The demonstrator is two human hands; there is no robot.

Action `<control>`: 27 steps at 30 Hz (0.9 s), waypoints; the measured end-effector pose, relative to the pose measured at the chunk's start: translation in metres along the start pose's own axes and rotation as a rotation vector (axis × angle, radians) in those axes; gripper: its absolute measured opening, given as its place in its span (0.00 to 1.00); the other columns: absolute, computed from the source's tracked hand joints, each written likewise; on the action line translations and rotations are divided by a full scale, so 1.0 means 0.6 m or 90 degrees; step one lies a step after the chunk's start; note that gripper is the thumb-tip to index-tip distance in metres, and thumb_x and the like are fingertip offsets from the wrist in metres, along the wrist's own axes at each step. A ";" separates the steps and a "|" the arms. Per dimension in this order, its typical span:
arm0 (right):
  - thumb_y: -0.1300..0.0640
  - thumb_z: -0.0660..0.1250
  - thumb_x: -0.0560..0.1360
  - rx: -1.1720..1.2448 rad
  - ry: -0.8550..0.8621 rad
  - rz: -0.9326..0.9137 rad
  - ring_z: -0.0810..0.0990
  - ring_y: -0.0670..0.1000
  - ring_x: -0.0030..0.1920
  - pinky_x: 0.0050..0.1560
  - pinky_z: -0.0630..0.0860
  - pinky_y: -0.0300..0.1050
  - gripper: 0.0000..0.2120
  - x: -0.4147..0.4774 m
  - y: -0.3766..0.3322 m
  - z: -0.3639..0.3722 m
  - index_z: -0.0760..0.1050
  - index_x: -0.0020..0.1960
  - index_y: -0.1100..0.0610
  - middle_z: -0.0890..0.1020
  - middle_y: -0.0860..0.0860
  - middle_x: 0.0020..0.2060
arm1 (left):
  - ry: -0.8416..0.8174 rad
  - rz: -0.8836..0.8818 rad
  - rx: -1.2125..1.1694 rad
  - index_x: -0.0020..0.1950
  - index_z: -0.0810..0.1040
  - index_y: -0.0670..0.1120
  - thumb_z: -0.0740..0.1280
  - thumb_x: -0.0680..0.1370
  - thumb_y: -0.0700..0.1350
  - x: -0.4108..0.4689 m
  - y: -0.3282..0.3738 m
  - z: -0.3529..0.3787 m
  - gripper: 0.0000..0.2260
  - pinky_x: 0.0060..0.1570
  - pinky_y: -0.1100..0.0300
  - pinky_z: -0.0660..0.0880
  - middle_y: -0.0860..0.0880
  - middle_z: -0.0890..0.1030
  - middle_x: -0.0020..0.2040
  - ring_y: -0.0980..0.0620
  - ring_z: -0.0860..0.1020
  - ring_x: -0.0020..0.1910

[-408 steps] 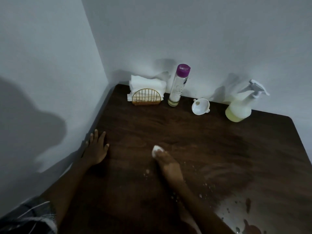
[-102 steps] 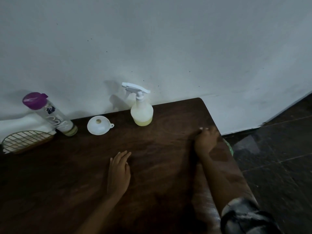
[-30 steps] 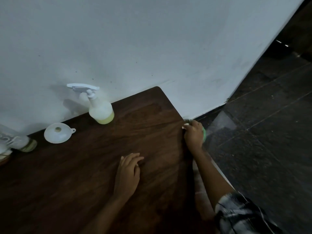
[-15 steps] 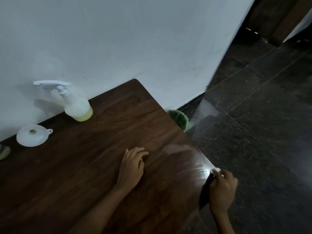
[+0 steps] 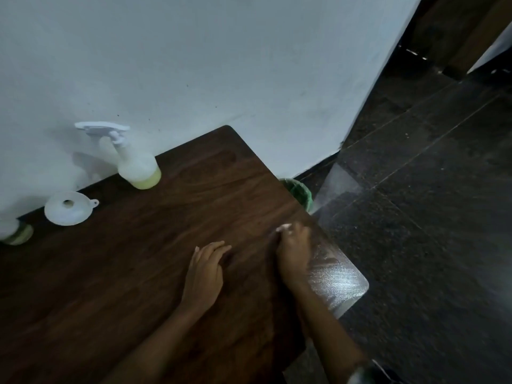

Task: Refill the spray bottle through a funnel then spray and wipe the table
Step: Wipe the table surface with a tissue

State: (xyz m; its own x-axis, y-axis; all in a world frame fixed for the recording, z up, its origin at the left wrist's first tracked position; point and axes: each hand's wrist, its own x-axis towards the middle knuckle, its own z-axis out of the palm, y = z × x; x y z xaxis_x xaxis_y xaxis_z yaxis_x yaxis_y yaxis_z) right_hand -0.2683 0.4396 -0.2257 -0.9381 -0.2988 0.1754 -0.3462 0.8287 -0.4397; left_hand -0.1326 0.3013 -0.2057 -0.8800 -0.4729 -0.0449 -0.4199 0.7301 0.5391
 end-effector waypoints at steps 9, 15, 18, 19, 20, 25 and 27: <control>0.67 0.66 0.70 -0.004 -0.054 -0.076 0.73 0.60 0.48 0.36 0.77 0.52 0.08 0.036 0.045 0.006 0.80 0.48 0.61 0.77 0.58 0.47 | 0.059 -0.108 0.030 0.67 0.71 0.47 0.59 0.74 0.32 -0.043 -0.060 -0.027 0.23 0.73 0.51 0.51 0.48 0.71 0.68 0.52 0.66 0.69; 0.60 0.62 0.73 0.086 -0.179 -0.218 0.71 0.48 0.47 0.40 0.73 0.41 0.07 -0.158 -0.117 0.036 0.77 0.48 0.54 0.77 0.50 0.47 | 0.088 -0.169 0.049 0.68 0.70 0.47 0.59 0.76 0.34 -0.109 -0.100 -0.040 0.21 0.72 0.52 0.50 0.47 0.68 0.70 0.50 0.64 0.71; 0.56 0.62 0.75 0.180 -0.365 -0.456 0.68 0.46 0.42 0.37 0.70 0.41 0.06 -0.298 -0.174 0.025 0.77 0.45 0.54 0.76 0.48 0.43 | 0.081 -0.180 0.071 0.69 0.69 0.47 0.57 0.78 0.38 -0.155 -0.128 -0.042 0.19 0.72 0.52 0.49 0.46 0.66 0.72 0.49 0.62 0.72; 0.55 0.62 0.75 0.178 -0.379 -0.545 0.68 0.47 0.41 0.37 0.70 0.42 0.06 -0.319 -0.171 0.027 0.77 0.44 0.55 0.76 0.49 0.41 | 0.080 -0.183 0.082 0.69 0.69 0.47 0.55 0.78 0.40 -0.172 -0.137 -0.045 0.19 0.72 0.52 0.50 0.46 0.66 0.72 0.48 0.62 0.72; 0.55 0.60 0.76 0.176 -0.387 -0.605 0.68 0.48 0.43 0.40 0.71 0.44 0.08 -0.319 -0.163 0.020 0.77 0.45 0.56 0.77 0.51 0.42 | 0.077 -0.186 0.090 0.68 0.70 0.47 0.52 0.78 0.43 -0.187 -0.143 -0.048 0.20 0.71 0.51 0.51 0.46 0.67 0.72 0.47 0.63 0.72; 0.56 0.59 0.76 0.051 -0.205 -0.352 0.71 0.55 0.50 0.48 0.75 0.51 0.10 -0.192 -0.075 -0.003 0.78 0.49 0.57 0.77 0.55 0.48 | 0.081 -0.222 0.116 0.67 0.71 0.45 0.51 0.76 0.46 -0.287 -0.180 -0.057 0.22 0.70 0.51 0.52 0.44 0.68 0.71 0.45 0.65 0.71; 0.62 0.62 0.73 0.006 -0.144 -0.216 0.72 0.61 0.49 0.40 0.76 0.54 0.09 -0.173 -0.060 -0.013 0.79 0.49 0.62 0.76 0.58 0.47 | 0.094 -0.237 0.123 0.68 0.70 0.46 0.49 0.76 0.47 -0.329 -0.191 -0.058 0.23 0.71 0.51 0.52 0.44 0.66 0.72 0.46 0.63 0.72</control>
State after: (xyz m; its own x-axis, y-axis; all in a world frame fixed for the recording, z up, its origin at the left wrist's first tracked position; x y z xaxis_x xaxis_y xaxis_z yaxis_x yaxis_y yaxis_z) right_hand -0.1587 0.4444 -0.2213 -0.7496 -0.6519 0.1148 -0.6359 0.6610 -0.3985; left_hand 0.0969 0.2937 -0.2294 -0.6258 -0.7761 -0.0778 -0.7480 0.5689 0.3418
